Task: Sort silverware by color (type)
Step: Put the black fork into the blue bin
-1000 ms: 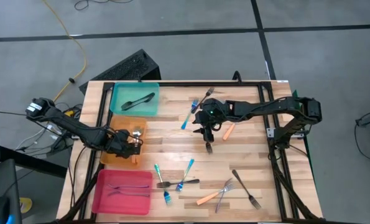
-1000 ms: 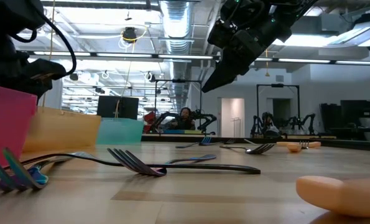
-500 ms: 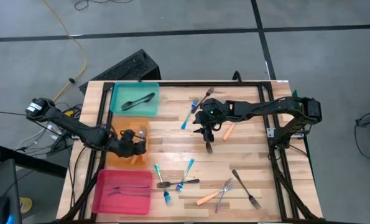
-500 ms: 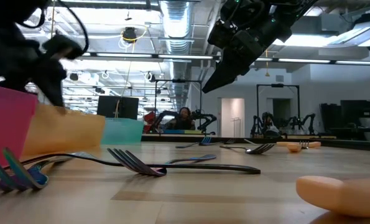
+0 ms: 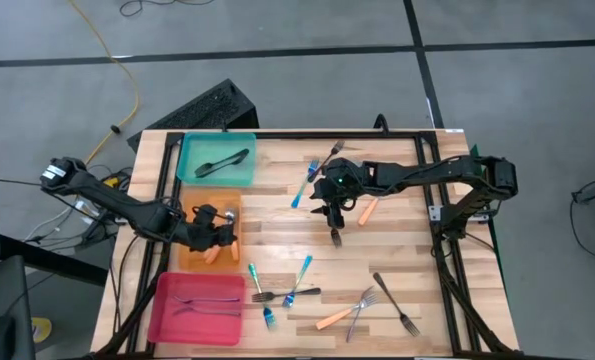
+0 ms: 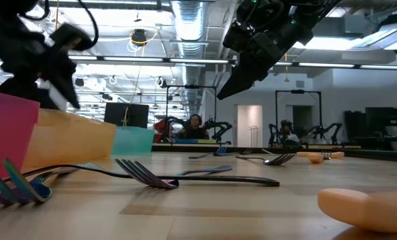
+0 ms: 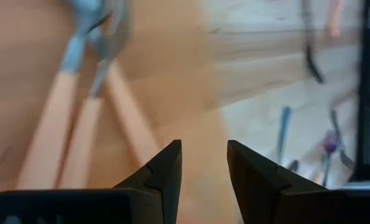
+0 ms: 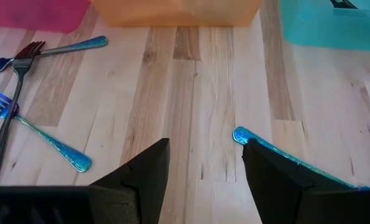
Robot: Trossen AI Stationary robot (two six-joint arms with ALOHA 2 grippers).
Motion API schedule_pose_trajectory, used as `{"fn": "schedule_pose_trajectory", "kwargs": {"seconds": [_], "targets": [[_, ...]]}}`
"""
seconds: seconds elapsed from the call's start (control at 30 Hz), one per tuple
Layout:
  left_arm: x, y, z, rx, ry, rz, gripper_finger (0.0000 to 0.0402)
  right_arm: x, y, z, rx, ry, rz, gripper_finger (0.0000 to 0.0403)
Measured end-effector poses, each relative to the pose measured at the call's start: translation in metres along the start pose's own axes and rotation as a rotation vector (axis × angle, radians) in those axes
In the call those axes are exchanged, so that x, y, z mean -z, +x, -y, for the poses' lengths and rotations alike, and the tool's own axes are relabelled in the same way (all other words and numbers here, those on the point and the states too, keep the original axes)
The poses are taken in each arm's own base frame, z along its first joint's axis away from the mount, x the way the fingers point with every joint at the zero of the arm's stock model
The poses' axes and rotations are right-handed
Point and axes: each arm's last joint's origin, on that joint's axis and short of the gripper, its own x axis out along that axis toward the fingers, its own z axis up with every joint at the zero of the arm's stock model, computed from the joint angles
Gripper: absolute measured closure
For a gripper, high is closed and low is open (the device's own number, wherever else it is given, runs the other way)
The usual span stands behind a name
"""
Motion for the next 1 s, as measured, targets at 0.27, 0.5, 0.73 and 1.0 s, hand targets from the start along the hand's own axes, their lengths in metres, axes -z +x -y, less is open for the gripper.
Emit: {"fn": "schedule_pose_trajectory", "kwargs": {"seconds": [0.27, 0.5, 0.73, 1.0], "targets": [[-0.004, -0.018, 0.033, 0.107, 0.154, 0.050, 0.0325, 0.000, 0.000, 0.003, 0.006, 0.005, 0.002, 0.0180], [-0.005, -0.011, 0.035, 0.066, 0.218, 0.158, 0.0398, 0.000, -0.001, 0.003, 0.008, 0.008, 0.004, 0.0180], [-0.002, 0.016, 0.038, 0.002, 0.214, 0.154, 0.0401, 0.000, -0.001, 0.003, 0.008, 0.008, 0.004, 0.0180], [-0.001, 0.025, 0.031, -0.082, 0.197, 0.114, 0.0401, 0.000, -0.001, 0.003, 0.008, 0.008, 0.002, 0.0180]]}}
